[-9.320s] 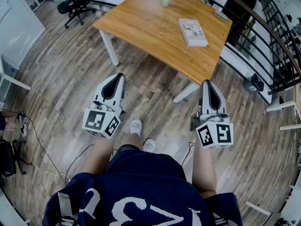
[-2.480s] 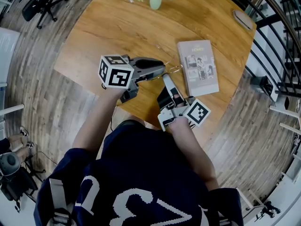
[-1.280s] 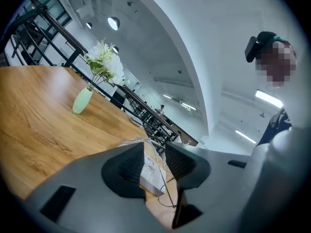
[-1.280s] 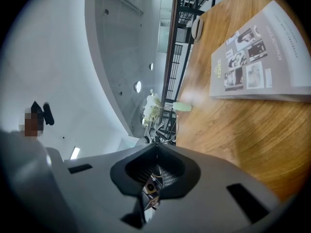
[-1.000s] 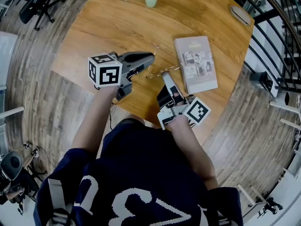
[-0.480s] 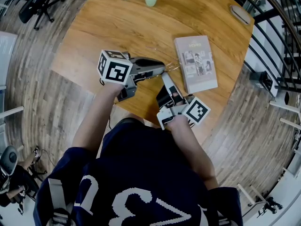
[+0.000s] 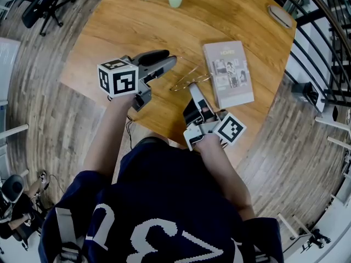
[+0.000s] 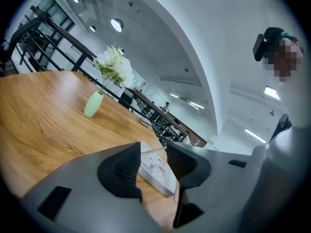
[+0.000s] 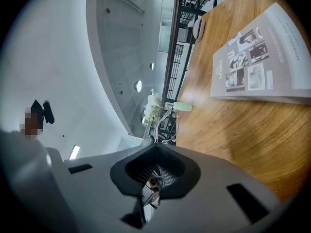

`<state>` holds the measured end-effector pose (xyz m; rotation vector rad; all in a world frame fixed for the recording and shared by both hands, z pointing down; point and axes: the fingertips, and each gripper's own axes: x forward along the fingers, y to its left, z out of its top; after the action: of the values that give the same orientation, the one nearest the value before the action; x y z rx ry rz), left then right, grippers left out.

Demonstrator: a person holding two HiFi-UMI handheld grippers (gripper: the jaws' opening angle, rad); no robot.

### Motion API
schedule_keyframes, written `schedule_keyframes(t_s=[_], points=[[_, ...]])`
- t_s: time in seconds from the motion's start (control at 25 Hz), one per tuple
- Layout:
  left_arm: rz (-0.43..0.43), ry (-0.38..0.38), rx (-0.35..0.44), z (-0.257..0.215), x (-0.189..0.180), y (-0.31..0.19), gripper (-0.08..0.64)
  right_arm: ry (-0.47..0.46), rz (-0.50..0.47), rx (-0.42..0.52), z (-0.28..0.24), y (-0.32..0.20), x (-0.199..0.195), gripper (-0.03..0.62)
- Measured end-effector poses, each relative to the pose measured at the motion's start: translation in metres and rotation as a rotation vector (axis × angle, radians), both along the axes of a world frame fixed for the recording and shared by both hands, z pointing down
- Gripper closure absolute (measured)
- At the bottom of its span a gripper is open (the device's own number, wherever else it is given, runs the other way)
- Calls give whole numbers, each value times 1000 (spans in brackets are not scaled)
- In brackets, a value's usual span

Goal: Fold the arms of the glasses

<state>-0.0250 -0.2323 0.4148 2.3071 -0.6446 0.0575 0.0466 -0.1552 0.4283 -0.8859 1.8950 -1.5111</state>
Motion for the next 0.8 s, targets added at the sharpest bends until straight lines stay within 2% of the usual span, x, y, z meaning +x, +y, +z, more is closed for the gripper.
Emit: schedule_keyframes(t_s=[0.12,0.2,0.32,0.4,0.48,0.64,0.8], points=[[-56,47,20,-8,-4,-17,405,1,-9,-1,-1,0,-1,565],[-45,47,20,-5,0,-22,405,1,-12,-2,0,0,-2,565],[26,17,4,5,9,-16,458,2,-7,-3,0,0,-2,565],[80,47,-28,6,15,-4,514,6,4,-5,2,0,1,565],[145,84,-72,8,22,13,523,6,16,-7,2,-1,4,565],[279,93,-133,15,41,49,525,-4,24,-11,2,-2,5,565],[262,129,-151,16,44,56,528,-6,30,-21,5,-2,5,565]])
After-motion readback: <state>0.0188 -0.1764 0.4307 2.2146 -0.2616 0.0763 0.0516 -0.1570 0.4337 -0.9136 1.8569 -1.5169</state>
